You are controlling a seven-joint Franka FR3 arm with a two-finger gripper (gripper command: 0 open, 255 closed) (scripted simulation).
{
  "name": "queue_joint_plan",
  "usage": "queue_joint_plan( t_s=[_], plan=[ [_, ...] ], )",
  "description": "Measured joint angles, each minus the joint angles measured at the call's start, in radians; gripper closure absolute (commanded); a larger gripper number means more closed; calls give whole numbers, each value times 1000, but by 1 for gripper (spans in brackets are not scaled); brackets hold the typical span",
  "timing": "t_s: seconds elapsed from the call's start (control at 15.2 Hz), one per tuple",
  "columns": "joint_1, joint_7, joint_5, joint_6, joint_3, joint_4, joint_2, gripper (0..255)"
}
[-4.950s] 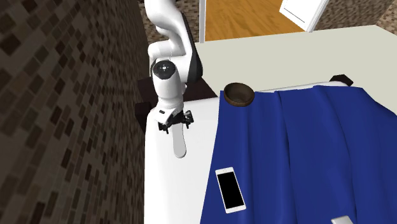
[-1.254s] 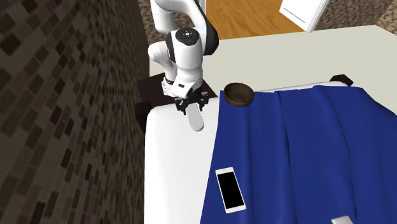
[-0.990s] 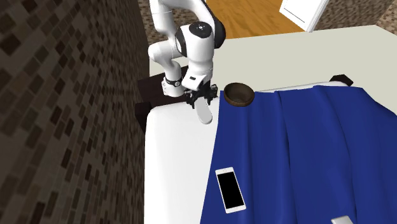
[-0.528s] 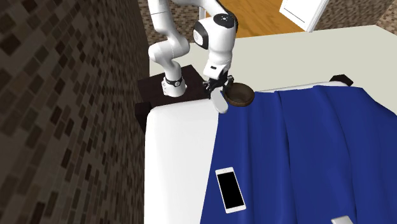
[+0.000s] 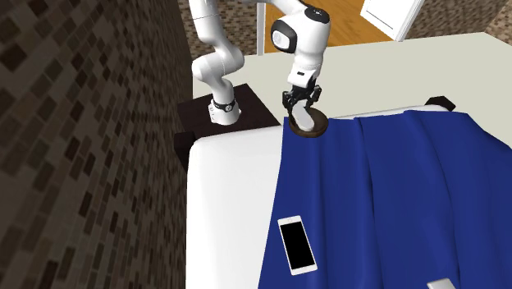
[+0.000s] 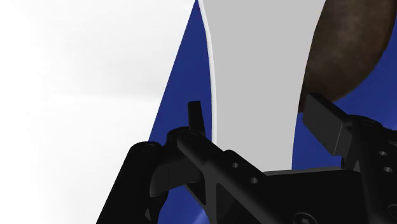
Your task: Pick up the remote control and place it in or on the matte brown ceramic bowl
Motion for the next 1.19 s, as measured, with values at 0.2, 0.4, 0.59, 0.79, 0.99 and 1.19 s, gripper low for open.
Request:
queue_joint_plan(
  t_s=[0.2, 0.4, 0.59, 0.79, 0.99, 1.19],
  plan=[
    [25, 72, 9, -2, 50, 31, 25, 255],
    [49, 145, 12, 4, 100, 66, 61, 255],
    [55, 161, 14, 32, 112, 49, 72, 255],
    [56, 167, 13, 70, 119, 25, 86, 255],
    [55, 169, 10, 111, 123, 1, 104, 255],
    [56, 172, 8, 161, 129, -33, 120, 255]
  ],
)
